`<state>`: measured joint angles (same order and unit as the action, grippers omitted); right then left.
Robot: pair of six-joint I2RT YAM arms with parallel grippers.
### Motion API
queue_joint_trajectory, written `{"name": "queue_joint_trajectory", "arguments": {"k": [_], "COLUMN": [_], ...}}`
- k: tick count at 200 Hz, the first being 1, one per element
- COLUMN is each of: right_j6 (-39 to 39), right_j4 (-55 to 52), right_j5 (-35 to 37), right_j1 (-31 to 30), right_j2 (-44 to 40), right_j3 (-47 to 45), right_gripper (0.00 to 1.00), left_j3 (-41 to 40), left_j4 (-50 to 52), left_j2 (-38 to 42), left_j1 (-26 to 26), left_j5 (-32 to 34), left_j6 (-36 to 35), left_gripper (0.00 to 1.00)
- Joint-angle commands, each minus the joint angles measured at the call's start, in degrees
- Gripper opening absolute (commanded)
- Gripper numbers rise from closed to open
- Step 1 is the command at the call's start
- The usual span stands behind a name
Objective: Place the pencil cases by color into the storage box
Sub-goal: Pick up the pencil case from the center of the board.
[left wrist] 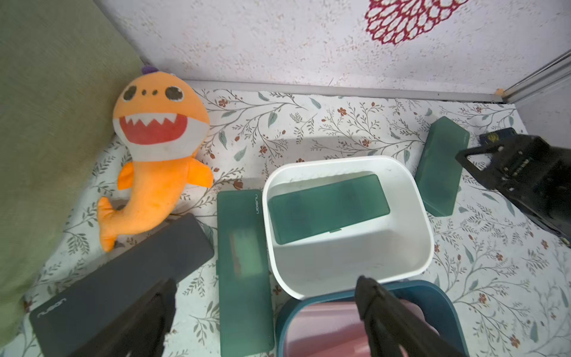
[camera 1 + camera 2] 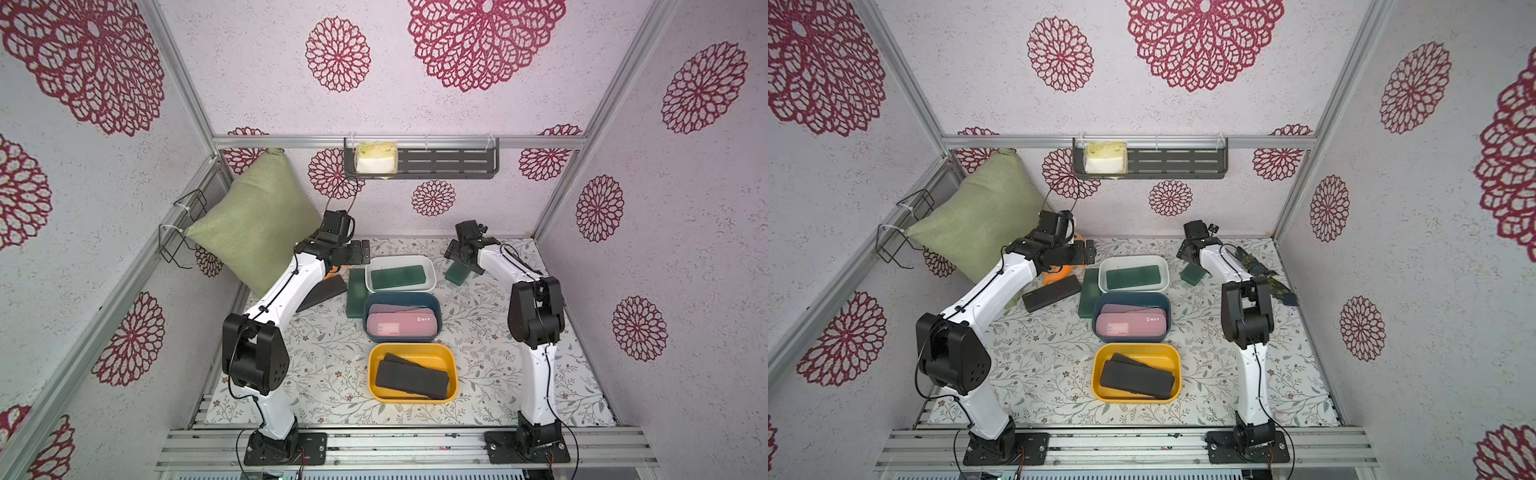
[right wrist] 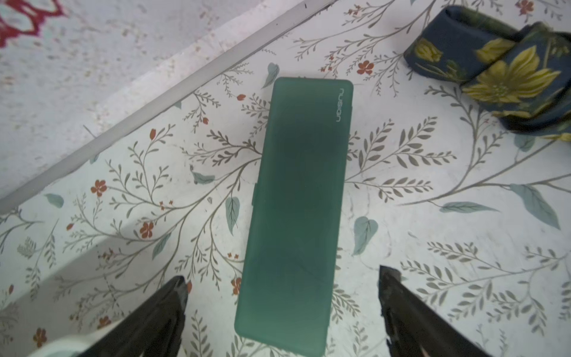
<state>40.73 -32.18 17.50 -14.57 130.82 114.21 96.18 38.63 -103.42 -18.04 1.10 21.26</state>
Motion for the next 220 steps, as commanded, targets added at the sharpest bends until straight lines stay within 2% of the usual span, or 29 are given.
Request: {"name": "queue_joint_trajectory", "arguments": {"k": [1,22,44,220], "right_j6": [4.92,6.83,8.57,8.42], "right_j4": [-10.87,-17.45,-20.73,-18.22], "right_j5": [2.29,3.40,3.42,-2.02], "right_j1": [0.68,0.68,0.68,1.65], "right_j2": [4.48,9.33,11.52,18.17], "right_j3": [9.70,18.04,21.85,22.63], "right_gripper": [0.99,0.99,0.99,0.99], "left_j3": [1.66,2.42,3.12,6.07], "left_j4": [3.78,5.44,6.85,9.75], "left_j2": [0.64,0.28,-0.34,-2.88], "left_j1": [1.33,1.67,1.63,2.34], "left_j5": [-6.40,-7.85,-8.77,-8.85], "left_j6": [0.82,0.23,-0.50,-2.37], "left_gripper": [0.97,0.97,0.97,0.97]}}
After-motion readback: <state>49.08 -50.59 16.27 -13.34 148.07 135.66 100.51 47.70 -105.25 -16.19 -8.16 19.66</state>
